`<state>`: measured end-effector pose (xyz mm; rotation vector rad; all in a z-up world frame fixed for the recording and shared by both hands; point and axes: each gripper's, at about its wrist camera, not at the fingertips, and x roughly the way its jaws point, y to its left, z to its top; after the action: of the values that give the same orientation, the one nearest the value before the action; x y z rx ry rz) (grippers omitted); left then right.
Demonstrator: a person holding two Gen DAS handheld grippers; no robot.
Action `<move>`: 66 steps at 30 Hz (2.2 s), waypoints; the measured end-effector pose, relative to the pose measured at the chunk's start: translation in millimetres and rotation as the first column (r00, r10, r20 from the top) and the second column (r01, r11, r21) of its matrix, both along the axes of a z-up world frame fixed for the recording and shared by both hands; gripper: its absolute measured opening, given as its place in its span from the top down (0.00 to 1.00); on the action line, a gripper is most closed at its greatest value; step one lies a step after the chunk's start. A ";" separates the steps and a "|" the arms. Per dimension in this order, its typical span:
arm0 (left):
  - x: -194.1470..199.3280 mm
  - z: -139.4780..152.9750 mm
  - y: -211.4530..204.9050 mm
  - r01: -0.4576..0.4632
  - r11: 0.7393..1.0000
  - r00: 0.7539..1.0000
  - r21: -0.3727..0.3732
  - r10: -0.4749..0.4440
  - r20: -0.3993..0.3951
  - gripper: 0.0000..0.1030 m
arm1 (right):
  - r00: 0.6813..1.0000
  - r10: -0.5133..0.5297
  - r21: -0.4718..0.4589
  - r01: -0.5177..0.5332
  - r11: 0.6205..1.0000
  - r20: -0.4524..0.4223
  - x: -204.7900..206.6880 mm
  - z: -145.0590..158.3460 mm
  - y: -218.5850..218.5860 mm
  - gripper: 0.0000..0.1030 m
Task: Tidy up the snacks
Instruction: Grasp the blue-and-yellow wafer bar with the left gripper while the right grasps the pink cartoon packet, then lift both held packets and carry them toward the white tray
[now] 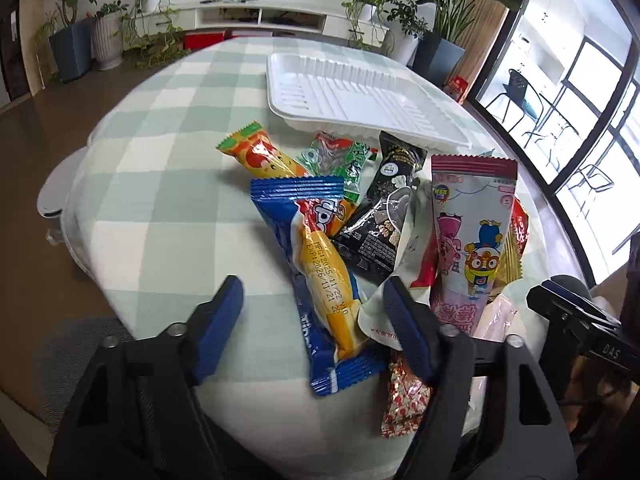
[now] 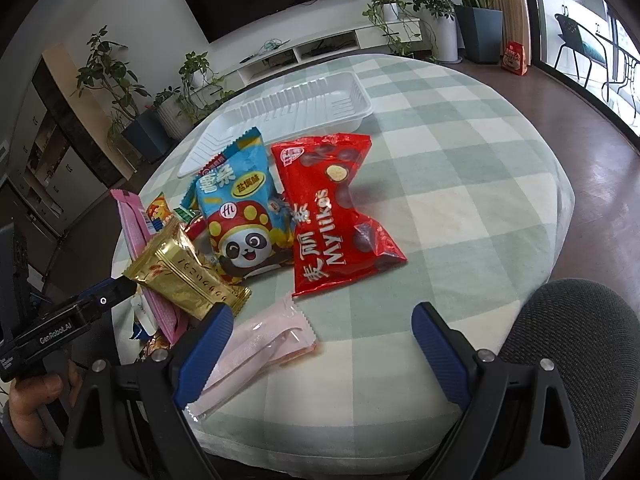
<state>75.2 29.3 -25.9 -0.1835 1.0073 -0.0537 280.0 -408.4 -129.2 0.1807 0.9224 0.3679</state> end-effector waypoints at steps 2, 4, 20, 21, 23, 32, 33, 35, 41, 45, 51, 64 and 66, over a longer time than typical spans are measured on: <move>6.1 -5.8 1.6 -0.005 1.000 1.000 -0.011 0.005 -0.022 0.45 | 1.000 -0.005 0.003 0.005 1.000 0.002 0.9 -0.2 -1.5 0.09; 13.1 -10.9 2.1 -0.009 1.000 0.999 -0.001 0.009 -0.048 0.45 | 1.000 -0.013 0.006 0.013 1.000 0.000 2.6 -1.7 -3.9 0.09; 30.2 -17.8 -11.8 0.054 0.990 0.995 0.134 -0.042 -0.091 0.72 | 0.999 -0.028 -0.005 0.027 1.000 -0.026 5.3 -9.6 -5.4 0.09; 32.2 -17.3 -8.8 0.051 0.991 0.995 0.127 -0.040 -0.089 0.73 | 0.999 -0.029 -0.006 0.029 1.000 -0.027 5.2 -9.8 -4.9 0.09; 33.6 -16.3 -5.9 0.051 0.992 0.996 0.116 -0.042 -0.080 0.74 | 0.999 -0.030 -0.005 0.030 1.000 -0.032 5.1 -9.9 -3.9 0.09; 34.2 -16.5 -5.1 0.062 0.993 0.997 0.099 -0.057 -0.047 0.75 | 0.907 0.312 -0.097 -0.296 0.950 0.282 -53.8 27.4 39.1 0.11; 32.9 -17.0 -5.6 0.062 0.994 0.997 0.095 -0.057 -0.045 0.75 | 0.863 0.370 -0.168 -0.331 0.928 0.343 -67.1 31.3 50.1 0.12; 32.8 -16.6 -5.7 0.062 0.994 0.997 0.095 -0.058 -0.043 0.75 | 0.747 0.490 -0.327 -0.374 0.868 0.450 -93.2 35.5 75.1 0.17; 31.0 -17.6 -5.2 0.070 0.995 0.997 0.075 -0.067 -0.041 0.75 | 0.589 0.684 -0.597 -0.384 0.705 0.429 -113.5 14.1 141.0 0.53; 29.7 -17.5 -4.0 0.074 0.995 0.997 0.062 -0.072 -0.037 0.75 | 0.602 0.693 -0.639 -0.362 0.679 0.396 -107.6 4.5 152.4 0.57; 28.8 -17.7 -3.7 0.082 0.995 0.996 0.057 -0.080 -0.036 0.75 | 0.634 0.686 -0.633 -0.377 0.676 0.356 -100.6 0.8 151.5 0.72; 17.0 -14.4 -4.6 0.117 0.992 0.993 0.039 -0.116 -0.028 0.77 | 0.720 0.599 -0.428 -0.445 0.787 0.351 -80.9 14.7 121.9 0.82; 13.7 -13.5 -3.7 0.114 0.993 0.993 0.035 -0.114 -0.024 0.77 | 0.741 0.569 -0.373 -0.445 0.814 0.356 -73.7 19.5 114.6 0.83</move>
<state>88.9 25.6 -39.3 -0.0939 1.0393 -0.1379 206.3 -293.8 -109.7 -0.4149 0.5261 0.7611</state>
